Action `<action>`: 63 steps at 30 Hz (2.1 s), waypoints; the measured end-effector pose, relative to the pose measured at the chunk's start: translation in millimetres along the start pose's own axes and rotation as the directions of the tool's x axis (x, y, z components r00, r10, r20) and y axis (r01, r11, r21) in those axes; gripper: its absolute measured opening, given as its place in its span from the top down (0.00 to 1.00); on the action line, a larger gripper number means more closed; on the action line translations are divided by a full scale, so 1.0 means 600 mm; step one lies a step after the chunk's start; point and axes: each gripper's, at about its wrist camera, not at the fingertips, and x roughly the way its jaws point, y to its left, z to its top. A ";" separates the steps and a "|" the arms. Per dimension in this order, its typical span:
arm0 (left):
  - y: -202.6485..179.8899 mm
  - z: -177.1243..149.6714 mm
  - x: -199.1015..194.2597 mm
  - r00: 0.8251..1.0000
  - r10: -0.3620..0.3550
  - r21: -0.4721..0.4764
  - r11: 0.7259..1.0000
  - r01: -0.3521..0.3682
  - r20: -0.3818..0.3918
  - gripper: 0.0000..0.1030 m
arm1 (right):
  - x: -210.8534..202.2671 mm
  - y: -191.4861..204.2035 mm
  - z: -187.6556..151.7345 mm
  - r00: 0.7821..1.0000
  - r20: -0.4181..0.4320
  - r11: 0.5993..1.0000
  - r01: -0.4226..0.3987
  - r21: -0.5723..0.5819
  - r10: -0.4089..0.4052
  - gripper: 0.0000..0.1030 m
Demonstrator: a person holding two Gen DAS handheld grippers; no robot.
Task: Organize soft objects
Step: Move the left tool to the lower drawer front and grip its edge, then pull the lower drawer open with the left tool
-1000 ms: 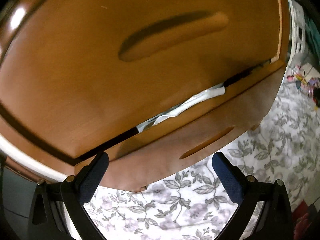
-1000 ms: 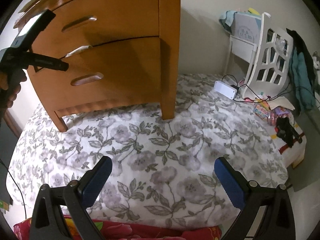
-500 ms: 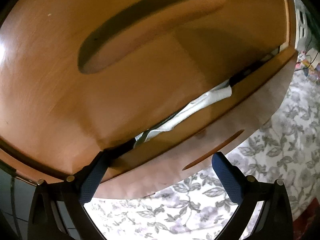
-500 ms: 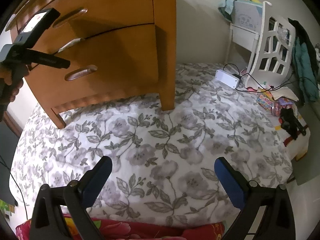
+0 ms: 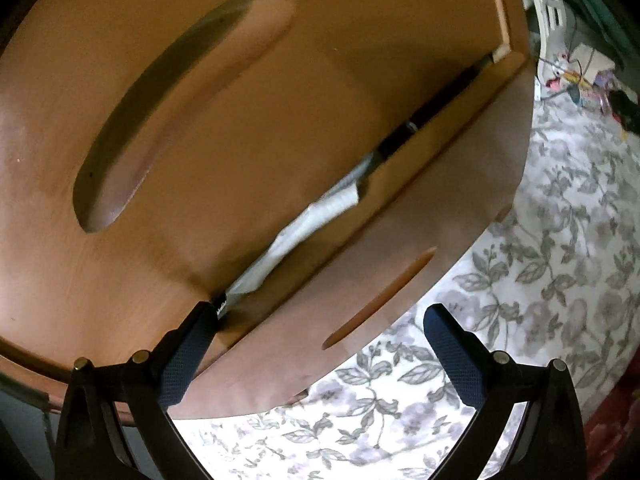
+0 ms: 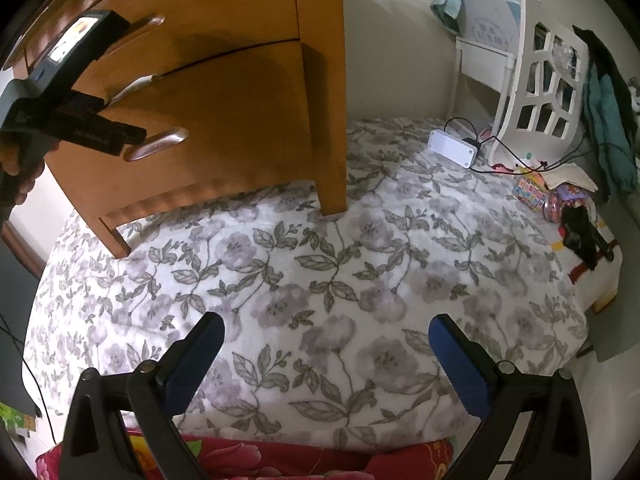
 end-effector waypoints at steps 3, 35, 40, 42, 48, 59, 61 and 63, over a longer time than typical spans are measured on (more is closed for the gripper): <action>-0.001 0.001 0.000 1.000 -0.004 0.039 0.999 0.005 -0.019 0.00 | 0.002 -0.007 -0.001 1.000 -0.009 1.000 0.000 0.019 0.000 0.00; -0.064 -0.035 0.005 0.964 0.249 0.181 0.948 -0.262 0.093 0.20 | 0.025 -0.017 -0.004 0.997 -0.072 0.998 -0.002 0.063 0.006 0.00; -0.049 -0.031 -0.002 0.978 0.194 0.209 0.956 -0.205 0.070 0.20 | 0.024 -0.017 -0.004 0.997 -0.072 0.998 0.000 0.061 0.005 0.00; -0.040 -0.028 -0.020 0.982 0.177 0.218 0.958 -0.186 0.062 0.20 | 0.024 -0.017 -0.005 0.997 -0.074 0.998 -0.001 0.061 0.005 0.00; -0.015 -0.018 -0.025 0.991 0.131 0.201 0.970 -0.134 0.029 0.20 | 0.025 -0.018 -0.005 0.997 -0.079 0.998 0.000 0.067 0.005 0.00; -0.001 -0.020 -0.023 0.999 0.048 0.173 0.984 -0.047 0.002 0.15 | 0.026 -0.020 -0.006 0.997 -0.079 0.997 0.012 0.071 -0.006 0.00; 0.001 -0.021 -0.028 1.000 0.022 0.179 0.984 -0.020 -0.011 0.15 | 0.026 -0.018 -0.005 0.997 -0.080 0.997 0.017 0.069 -0.011 0.00; -0.005 -0.025 -0.030 1.000 0.017 0.200 0.980 -0.013 -0.019 0.15 | 0.023 -0.015 -0.006 0.997 -0.077 0.998 0.019 0.065 -0.014 0.00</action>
